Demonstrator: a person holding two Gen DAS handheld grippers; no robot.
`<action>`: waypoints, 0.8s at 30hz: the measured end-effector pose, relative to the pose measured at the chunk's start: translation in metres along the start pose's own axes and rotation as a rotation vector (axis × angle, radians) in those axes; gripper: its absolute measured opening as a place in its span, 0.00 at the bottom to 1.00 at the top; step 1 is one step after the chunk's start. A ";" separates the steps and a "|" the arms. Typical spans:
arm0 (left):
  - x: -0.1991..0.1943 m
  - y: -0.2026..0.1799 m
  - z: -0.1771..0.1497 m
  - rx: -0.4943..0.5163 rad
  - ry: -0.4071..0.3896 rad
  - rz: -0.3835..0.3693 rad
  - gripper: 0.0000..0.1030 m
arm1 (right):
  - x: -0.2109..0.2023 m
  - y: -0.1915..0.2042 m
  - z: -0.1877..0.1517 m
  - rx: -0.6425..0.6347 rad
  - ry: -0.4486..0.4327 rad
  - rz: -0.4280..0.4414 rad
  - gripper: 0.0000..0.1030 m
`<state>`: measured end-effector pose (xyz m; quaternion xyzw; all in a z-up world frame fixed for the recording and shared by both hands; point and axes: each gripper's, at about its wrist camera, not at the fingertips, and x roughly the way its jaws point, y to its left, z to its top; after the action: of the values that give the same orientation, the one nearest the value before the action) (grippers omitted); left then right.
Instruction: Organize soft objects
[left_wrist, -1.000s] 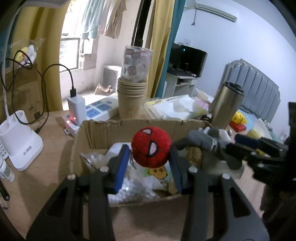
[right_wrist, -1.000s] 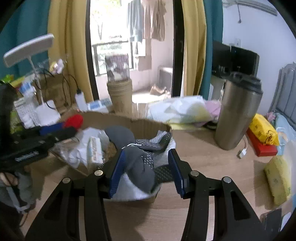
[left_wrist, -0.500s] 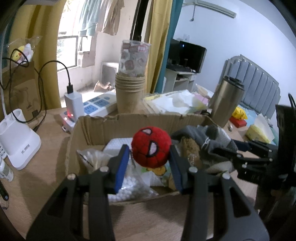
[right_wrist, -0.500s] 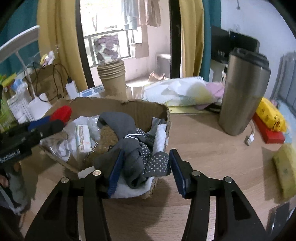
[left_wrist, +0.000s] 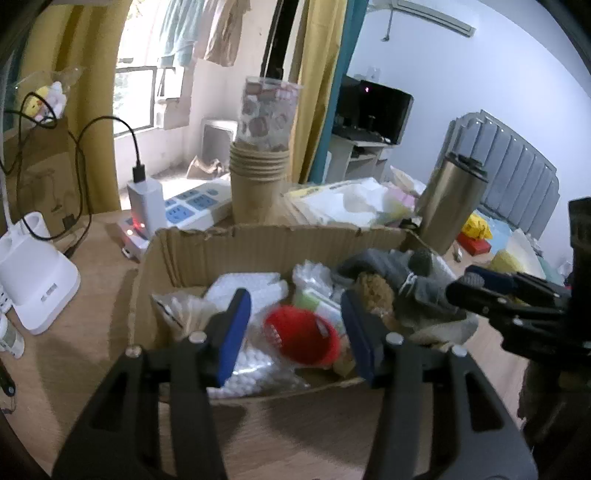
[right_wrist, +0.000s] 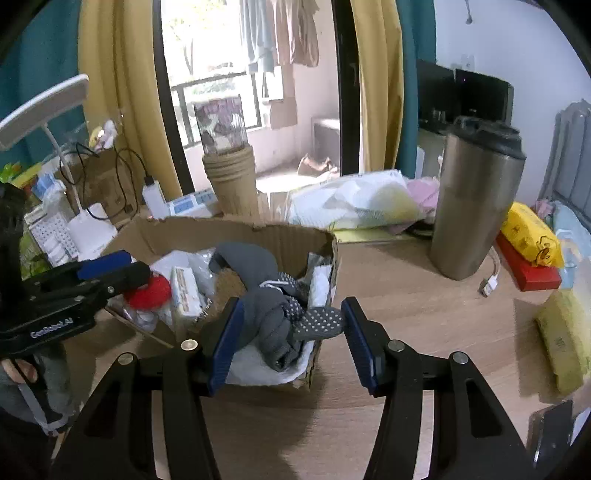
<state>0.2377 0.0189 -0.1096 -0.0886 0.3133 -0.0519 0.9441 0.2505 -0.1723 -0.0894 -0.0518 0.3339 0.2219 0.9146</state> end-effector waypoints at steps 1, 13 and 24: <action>-0.002 0.001 0.001 -0.002 -0.006 0.001 0.55 | -0.004 0.001 0.001 -0.002 -0.007 0.002 0.56; -0.057 -0.018 0.008 0.030 -0.104 0.004 0.75 | -0.042 0.017 0.003 -0.049 -0.079 0.007 0.56; -0.107 -0.037 0.007 0.054 -0.182 0.015 0.76 | -0.081 0.029 0.001 -0.065 -0.146 -0.014 0.56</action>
<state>0.1546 0.0004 -0.0348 -0.0653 0.2255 -0.0448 0.9710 0.1834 -0.1760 -0.0353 -0.0677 0.2586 0.2297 0.9358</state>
